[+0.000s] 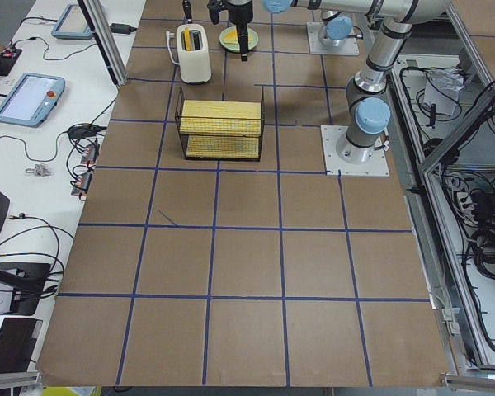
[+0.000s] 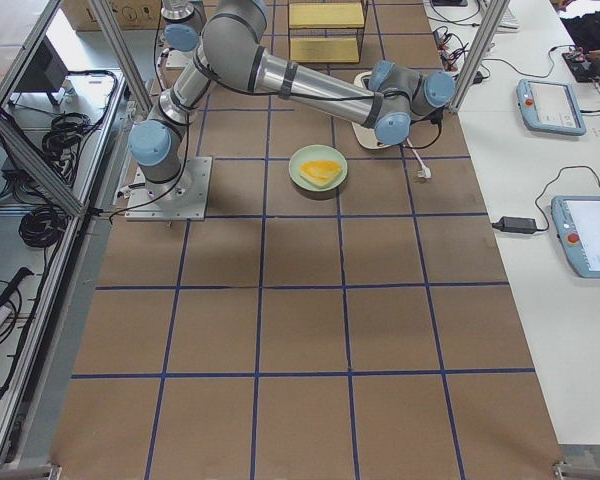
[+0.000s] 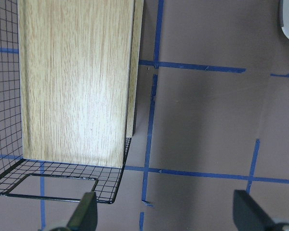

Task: Press toaster with right arm
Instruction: 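Lower the right gripper onto the toaster lever and press it down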

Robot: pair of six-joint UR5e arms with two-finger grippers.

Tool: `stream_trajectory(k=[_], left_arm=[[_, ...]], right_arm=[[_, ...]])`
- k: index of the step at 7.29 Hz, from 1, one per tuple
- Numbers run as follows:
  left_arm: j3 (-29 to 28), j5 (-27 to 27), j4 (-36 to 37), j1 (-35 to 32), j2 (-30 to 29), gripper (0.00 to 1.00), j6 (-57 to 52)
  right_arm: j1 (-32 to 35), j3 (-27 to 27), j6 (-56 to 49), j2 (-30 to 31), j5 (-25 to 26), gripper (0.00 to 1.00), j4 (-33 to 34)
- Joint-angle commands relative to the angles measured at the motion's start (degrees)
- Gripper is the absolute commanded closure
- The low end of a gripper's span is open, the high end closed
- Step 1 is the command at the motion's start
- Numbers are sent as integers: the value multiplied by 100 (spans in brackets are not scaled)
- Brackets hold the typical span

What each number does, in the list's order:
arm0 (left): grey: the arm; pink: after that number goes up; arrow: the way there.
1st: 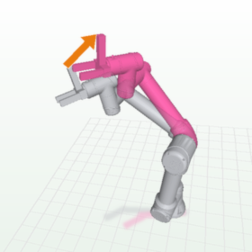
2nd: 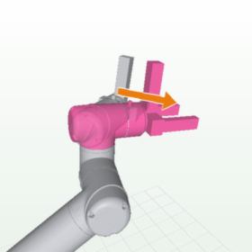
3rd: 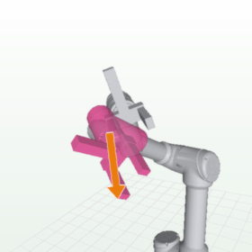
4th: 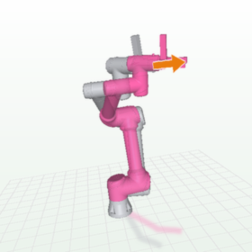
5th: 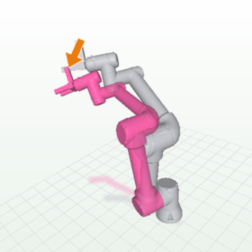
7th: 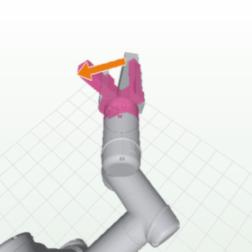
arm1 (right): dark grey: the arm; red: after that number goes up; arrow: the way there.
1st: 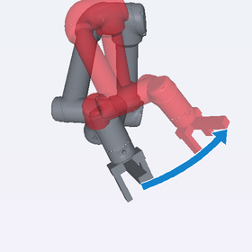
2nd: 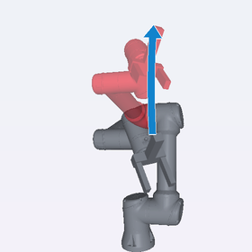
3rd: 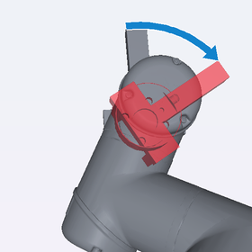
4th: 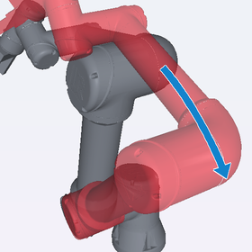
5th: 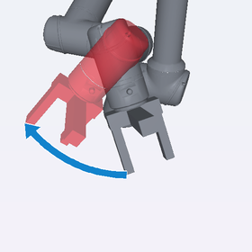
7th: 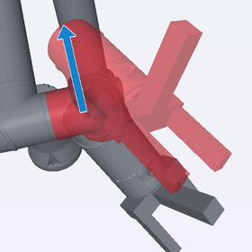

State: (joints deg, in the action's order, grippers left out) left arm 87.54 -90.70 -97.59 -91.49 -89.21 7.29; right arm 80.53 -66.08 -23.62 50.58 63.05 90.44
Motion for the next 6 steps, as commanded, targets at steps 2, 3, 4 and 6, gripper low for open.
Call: stream_trajectory(k=[2, 3, 4, 6], left_arm=[[-9, 0, -6, 0, 0, 0, 0], [0, 0, -6, 0, 0, 0, 0], [-9, 0, -6, 0, 0, 0, 0], [0, 0, -6, 0, 0, 0, 0]], right_arm=[[-2, 60, 24, -267, 5, 96, -9], [-11, 78, 42, -364, 40, 96, -9], [-11, 104, 51, -399, 40, 96, -9], [-11, 113, 86, -382, 128, 93, 26]])
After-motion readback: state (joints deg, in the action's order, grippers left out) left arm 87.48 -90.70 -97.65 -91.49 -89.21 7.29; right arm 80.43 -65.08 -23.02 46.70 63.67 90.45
